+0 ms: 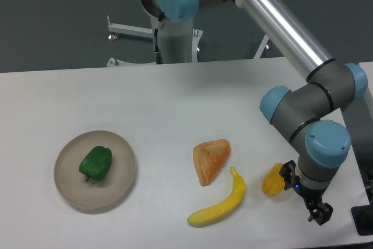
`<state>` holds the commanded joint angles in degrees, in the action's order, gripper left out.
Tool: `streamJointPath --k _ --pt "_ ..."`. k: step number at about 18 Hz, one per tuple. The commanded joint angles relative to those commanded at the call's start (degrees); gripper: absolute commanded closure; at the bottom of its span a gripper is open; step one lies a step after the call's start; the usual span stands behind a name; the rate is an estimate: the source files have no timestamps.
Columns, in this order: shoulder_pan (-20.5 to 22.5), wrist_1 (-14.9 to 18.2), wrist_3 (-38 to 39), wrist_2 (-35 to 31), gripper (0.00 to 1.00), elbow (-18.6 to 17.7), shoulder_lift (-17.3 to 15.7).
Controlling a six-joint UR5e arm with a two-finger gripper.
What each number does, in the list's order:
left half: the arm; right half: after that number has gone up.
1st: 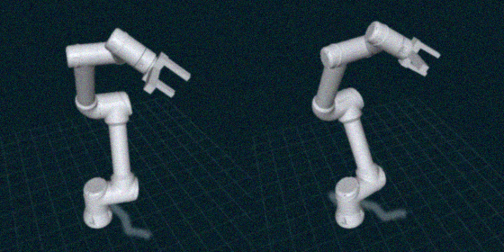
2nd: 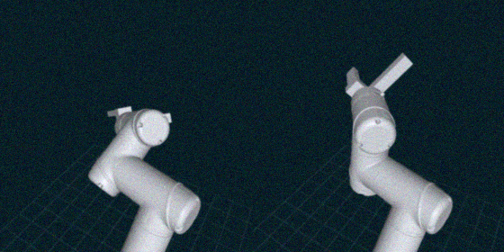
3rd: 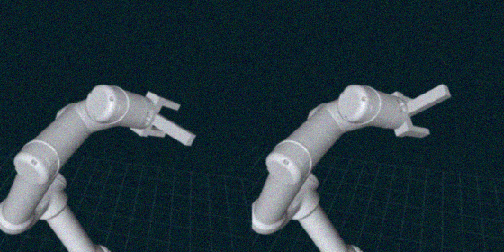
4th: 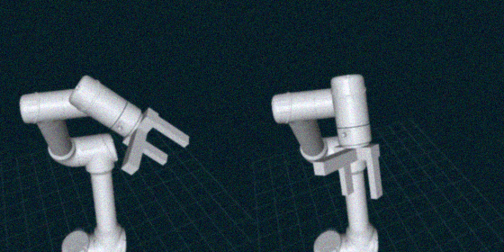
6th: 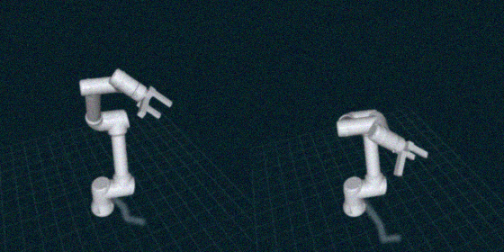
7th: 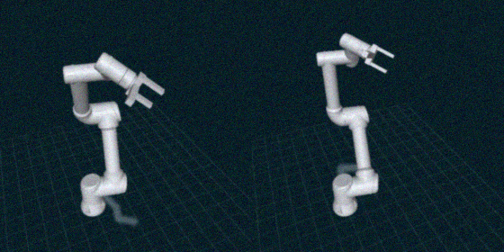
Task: Pick up the green pepper from the plate
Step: 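Move the gripper from beside the yellow pepper over the green pepper on the plate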
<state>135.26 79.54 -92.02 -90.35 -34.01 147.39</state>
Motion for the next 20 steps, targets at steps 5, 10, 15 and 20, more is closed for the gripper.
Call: streamJointPath --k 5,10,15,20 --pt "-0.3 0.3 1.8 0.1 0.0 -0.6 -0.8" --pt "-0.6 3.5 2.4 0.8 0.0 -1.3 -2.5" --pt "-1.1 4.5 6.4 1.4 0.0 -2.7 -4.7" --pt "-2.7 6.0 16.2 4.4 0.0 -7.0 -8.8"
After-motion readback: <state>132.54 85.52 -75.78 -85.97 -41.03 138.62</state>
